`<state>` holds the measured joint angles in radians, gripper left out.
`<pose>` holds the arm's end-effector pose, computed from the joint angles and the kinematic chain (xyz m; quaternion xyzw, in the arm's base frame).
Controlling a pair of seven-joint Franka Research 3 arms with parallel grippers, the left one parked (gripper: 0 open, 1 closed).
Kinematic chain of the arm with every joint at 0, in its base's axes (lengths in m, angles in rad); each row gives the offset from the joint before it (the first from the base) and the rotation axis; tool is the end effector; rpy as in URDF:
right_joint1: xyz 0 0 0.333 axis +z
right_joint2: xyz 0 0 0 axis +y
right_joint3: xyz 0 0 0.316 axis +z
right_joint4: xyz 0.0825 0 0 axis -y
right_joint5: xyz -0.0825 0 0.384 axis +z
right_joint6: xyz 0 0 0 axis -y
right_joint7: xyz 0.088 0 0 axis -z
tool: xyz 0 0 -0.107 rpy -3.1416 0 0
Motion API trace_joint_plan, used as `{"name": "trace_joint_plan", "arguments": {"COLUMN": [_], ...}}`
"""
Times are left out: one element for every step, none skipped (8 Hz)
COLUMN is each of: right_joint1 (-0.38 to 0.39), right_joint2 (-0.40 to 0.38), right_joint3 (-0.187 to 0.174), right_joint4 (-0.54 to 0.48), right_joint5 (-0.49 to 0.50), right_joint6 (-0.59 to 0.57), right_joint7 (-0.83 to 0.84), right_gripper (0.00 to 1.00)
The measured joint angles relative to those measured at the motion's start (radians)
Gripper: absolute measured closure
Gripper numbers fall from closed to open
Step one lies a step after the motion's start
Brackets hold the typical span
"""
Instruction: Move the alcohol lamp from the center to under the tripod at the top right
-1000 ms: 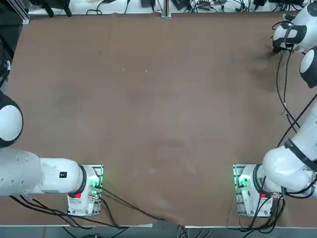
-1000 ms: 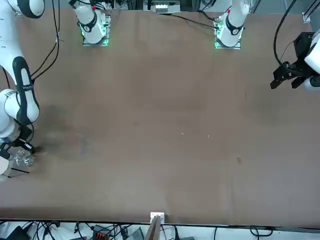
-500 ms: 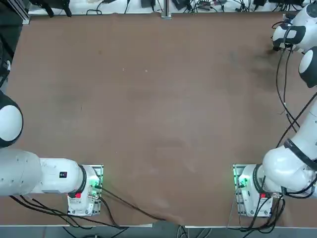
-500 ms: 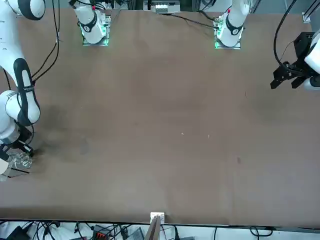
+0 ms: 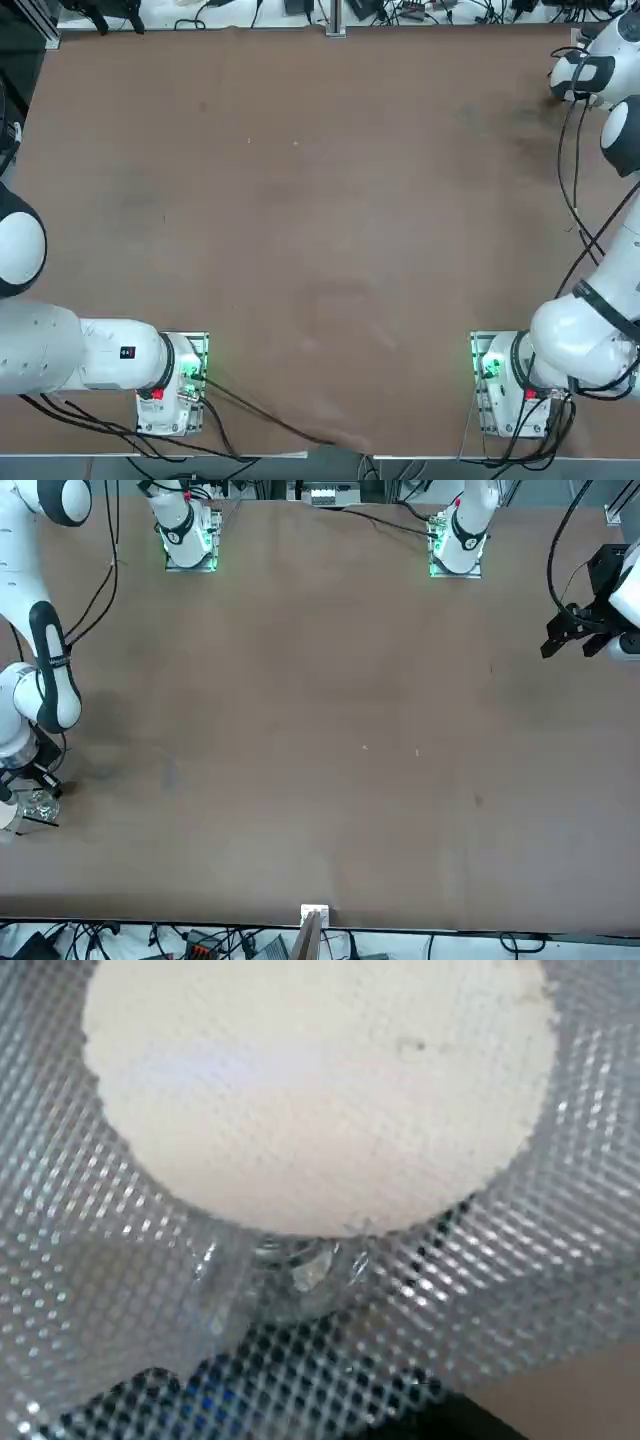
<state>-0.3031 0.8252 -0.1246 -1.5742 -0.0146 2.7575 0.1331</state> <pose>0.6702 -0.2870 0.1935 0.9530 -0.2391 0.1719 0.0713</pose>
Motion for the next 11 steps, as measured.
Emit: {"name": "trace_joint_plan", "arguments": {"right_joint1": [0.0, 0.0, 0.0, 0.001, 0.001, 0.002, 0.003, 0.007, 0.011, 0.016, 0.024], "right_joint2": [0.004, 0.007, 0.009, 0.011, 0.014, 0.018, 0.02, 0.019, 0.017, 0.006, -0.026], "right_joint3": [-0.007, -0.012, -0.012, -0.012, -0.012, -0.012, -0.014, -0.016, -0.019, -0.021, -0.021], "right_joint4": [0.009, 0.017, 0.02, 0.02, 0.021, 0.023, 0.025, 0.026, 0.026, 0.024, 0.018], "right_joint5": [0.0, 0.0, 0.0, 0.0, 0.0, 0.0, -0.002, -0.004, -0.008, -0.01, -0.011], "right_joint6": [0.0, 0.0, 0.0, 0.005, 0.012, 0.016, 0.017, 0.017, 0.011, -0.021, -0.099], "right_joint7": [0.004, 0.012, 0.02, 0.022, 0.023, 0.023, 0.023, 0.023, 0.023, 0.022, 0.021], "right_gripper": [0.99, 0.99, 0.99, 0.99, 0.99, 0.99, 0.97, 0.96, 0.93, 0.88, 0.82]}}
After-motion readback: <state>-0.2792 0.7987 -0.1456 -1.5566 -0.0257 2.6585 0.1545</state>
